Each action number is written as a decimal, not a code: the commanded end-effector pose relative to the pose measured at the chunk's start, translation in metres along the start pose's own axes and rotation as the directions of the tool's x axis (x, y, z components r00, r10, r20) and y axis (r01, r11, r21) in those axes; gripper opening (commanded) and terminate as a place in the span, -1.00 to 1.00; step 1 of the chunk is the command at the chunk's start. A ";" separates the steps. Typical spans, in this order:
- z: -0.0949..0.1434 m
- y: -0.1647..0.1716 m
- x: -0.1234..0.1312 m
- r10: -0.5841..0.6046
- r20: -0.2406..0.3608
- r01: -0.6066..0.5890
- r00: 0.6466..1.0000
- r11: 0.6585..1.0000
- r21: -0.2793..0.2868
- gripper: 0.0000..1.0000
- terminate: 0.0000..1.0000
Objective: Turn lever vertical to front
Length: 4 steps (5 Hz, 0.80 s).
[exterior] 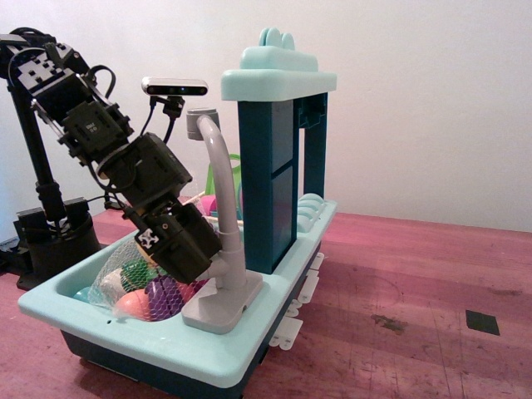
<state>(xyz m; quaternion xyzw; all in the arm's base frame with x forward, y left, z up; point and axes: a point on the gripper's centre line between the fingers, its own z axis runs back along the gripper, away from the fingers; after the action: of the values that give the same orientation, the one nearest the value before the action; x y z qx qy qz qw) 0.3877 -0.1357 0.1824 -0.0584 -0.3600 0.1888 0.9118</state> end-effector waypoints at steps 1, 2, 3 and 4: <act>0.020 0.007 0.013 0.050 0.055 -0.048 0.997 0.998 -0.044 1.00 -1.00; 0.021 0.013 0.005 0.058 0.056 -0.055 0.997 0.998 -0.042 1.00 -1.00; 0.020 0.021 -0.004 0.065 0.053 -0.063 0.996 0.997 -0.044 1.00 -1.00; 0.020 0.029 -0.012 0.066 0.094 -0.065 0.993 0.998 -0.010 1.00 -1.00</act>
<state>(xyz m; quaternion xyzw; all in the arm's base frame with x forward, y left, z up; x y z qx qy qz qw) 0.3578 -0.1173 0.1708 -0.0511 -0.3996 0.2182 0.8889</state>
